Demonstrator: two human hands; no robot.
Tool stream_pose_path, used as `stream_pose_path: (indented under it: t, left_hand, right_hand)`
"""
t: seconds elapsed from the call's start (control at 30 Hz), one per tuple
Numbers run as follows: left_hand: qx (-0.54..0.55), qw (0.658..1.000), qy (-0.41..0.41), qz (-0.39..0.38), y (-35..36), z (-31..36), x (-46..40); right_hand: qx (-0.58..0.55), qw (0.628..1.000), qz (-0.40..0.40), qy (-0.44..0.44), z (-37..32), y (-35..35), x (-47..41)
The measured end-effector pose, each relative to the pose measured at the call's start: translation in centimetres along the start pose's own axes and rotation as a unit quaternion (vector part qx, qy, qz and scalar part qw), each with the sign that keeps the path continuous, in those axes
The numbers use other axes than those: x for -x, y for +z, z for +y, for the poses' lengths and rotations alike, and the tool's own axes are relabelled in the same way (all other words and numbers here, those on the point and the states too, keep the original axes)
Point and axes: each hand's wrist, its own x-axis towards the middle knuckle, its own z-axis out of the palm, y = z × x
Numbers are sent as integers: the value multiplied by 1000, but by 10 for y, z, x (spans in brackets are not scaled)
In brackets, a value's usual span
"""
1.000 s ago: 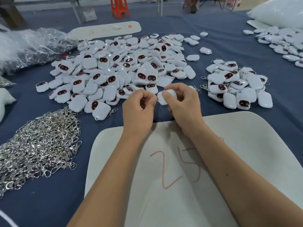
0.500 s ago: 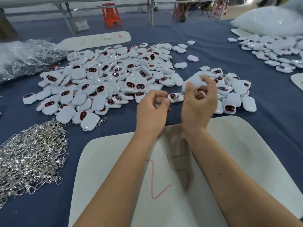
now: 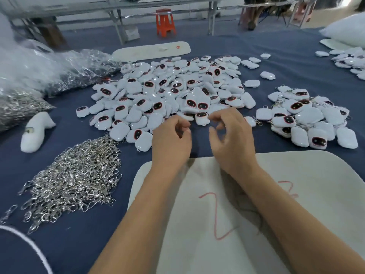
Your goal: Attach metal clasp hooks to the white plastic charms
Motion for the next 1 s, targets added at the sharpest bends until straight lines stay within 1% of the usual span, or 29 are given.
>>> stream_pose_path:
  t: [0.03,0.07,0.13,0.17,0.2,0.27,0.33,0.37,0.4,0.43,0.5,0.57,0.6,0.67,0.7,0.73,0.77,0.8,0.83,0.87,0.9,1.0]
  left_hand:
    - [-48,999,-4,14,-12,-8,-2]
    - [-121,992,-7,28,-23,-15,-3]
    - [-269,962,-19,46,-45,-30,-5]
    - [-299,953,-34,39,-55,-36,-5]
    - [-299,952,-49,26,-63,-39,-5]
    - [-269,961,-65,15,-76,-47,-5]
    - [-224,972,-60,40,-85,-52,-4]
    - [-187,979,-56,63,-88,-53,-2]
    - [-145,984,-47,89,-91,-52,-1]
    - [-108,987,-31,117,-92,-51,0]
    - [-56,986,1,154,-94,-47,1]
    - [-28,991,18,133,-92,-42,-1]
    - [-20,994,31,107,-89,-40,-3]
    - [-16,997,51,55,-82,-36,-4]
    - [-32,998,47,34,-79,-36,-3]
    - [-82,996,34,12,-77,-38,-4]
    - [-173,985,20,-7,-76,-41,-5]
    - [-267,963,1,-29,-77,-44,-5]
    - [-329,943,-22,-49,-76,-46,-5]
    - [-351,933,-40,-70,-76,-45,-5]
    - [-354,930,-48,-89,-75,-44,-5]
    - [-384,915,-35,-119,-63,-33,-8]
  right_hand:
    - [8,999,-45,-26,-6,5,1]
    - [16,995,-87,-49,-12,10,2]
    - [30,982,-174,-73,-25,25,5]
    - [40,972,-218,-73,-33,34,5]
    - [52,964,-252,-65,-41,41,4]
    - [57,955,-288,-42,-54,55,1]
    - [29,959,-280,-20,-68,65,-2]
    - [-12,965,-263,5,-75,69,-2]
    - [-70,965,-248,50,-81,73,-2]
    - [-137,955,-240,108,-86,76,-3]
    - [-260,912,-233,214,-93,81,-5]
    - [-344,870,-217,279,-91,82,-8]
    - [-359,862,-205,292,-87,81,-10]
    - [-343,873,-180,296,-79,77,-14]
    - [-326,881,-167,299,-72,75,-15]
    - [-312,885,-151,311,-64,72,-16]
    - [-308,881,-134,334,-57,69,-18]
    - [-316,869,-121,361,-51,65,-19]
    - [-332,854,-114,384,-44,61,-19]
    - [-350,840,-112,398,-40,58,-20]
    - [-362,832,-113,405,-37,54,-21]
    - [-362,832,-122,403,-29,40,-22]
